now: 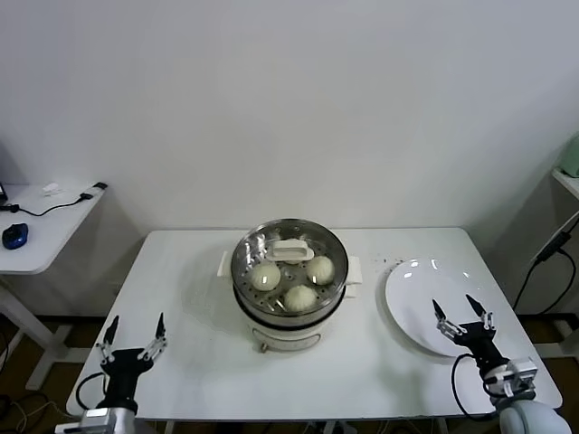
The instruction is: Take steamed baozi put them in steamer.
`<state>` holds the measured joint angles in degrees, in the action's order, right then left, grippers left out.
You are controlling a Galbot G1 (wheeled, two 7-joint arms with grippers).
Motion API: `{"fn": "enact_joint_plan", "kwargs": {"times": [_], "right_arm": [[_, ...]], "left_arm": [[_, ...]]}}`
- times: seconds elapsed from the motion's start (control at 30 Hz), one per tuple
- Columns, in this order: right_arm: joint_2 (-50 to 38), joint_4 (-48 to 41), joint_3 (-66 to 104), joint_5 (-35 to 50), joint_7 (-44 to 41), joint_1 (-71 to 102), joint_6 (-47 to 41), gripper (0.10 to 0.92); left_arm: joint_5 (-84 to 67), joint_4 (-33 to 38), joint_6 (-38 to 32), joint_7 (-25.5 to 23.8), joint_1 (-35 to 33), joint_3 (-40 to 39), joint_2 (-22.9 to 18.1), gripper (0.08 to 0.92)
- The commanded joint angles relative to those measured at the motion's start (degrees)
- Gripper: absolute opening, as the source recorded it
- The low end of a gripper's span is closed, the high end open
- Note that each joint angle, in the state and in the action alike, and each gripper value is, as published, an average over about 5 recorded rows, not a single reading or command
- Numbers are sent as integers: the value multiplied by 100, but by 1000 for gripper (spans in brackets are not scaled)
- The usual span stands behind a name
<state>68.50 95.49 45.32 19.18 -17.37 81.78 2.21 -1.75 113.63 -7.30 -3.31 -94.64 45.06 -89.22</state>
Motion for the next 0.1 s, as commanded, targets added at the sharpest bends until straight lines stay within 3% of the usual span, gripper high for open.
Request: {"fn": "enact_joint_plan", "kwargs": {"times": [0.03,0.1], "right_arm": [[-58,49,0,73,-107,20,-69,823],[-74,43,2,73,-140,25,-70,823]], "left_arm": [[-67,-64,-466,-166,-97,157,-100,823],[-45,-54,-454,-168,-95,149,-102,823]]}}
